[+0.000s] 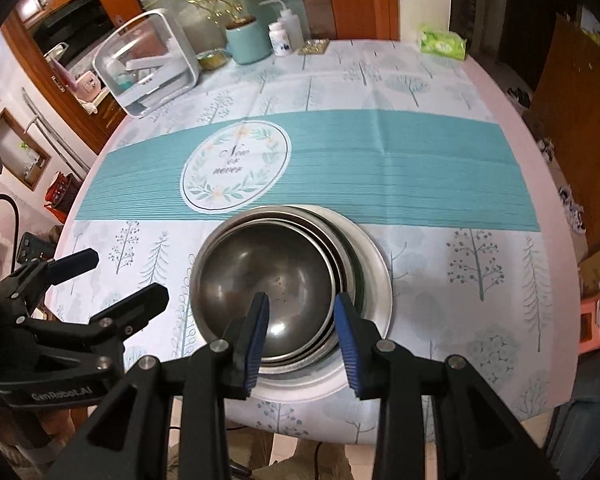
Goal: Organize plates and bowls
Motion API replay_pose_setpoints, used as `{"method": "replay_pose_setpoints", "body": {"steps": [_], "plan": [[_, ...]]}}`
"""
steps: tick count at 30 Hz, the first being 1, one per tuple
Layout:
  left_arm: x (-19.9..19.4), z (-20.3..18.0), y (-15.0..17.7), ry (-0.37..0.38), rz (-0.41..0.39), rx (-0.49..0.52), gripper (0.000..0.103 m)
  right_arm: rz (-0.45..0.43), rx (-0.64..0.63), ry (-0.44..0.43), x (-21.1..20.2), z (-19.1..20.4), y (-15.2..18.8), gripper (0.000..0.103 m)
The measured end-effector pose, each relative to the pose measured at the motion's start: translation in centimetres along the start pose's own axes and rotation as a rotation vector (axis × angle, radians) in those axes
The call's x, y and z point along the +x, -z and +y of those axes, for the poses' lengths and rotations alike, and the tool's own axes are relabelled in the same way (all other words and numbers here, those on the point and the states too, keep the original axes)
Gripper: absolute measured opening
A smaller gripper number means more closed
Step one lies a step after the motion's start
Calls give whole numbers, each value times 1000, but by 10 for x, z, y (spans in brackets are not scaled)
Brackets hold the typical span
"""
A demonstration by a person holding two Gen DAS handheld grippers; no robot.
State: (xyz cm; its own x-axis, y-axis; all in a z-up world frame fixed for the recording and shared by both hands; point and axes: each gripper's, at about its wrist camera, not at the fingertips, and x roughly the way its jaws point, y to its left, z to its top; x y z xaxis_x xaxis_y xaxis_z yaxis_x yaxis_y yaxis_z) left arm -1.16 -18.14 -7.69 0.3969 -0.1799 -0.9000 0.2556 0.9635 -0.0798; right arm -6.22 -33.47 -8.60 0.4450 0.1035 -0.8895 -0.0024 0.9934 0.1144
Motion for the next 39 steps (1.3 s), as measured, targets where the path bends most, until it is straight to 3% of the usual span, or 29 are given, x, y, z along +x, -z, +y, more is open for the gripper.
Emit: {"method": "replay_pose_setpoints", "body": {"steps": [7,22,27,39], "plan": [[-21,-3,11,-33,-41,-23,102,-61,-27,40,-21,10,11,45],[-37,-4,16,-1,-52,-25,102,-124,17,90,-47,16,16,45],[-43,-7,18,-3,-71,-18,102,-143,18,152,-53,20,20,46],[-59,-10,20,-2,-126,-11,102,-207,43,172,-75,22,28,47]]}}
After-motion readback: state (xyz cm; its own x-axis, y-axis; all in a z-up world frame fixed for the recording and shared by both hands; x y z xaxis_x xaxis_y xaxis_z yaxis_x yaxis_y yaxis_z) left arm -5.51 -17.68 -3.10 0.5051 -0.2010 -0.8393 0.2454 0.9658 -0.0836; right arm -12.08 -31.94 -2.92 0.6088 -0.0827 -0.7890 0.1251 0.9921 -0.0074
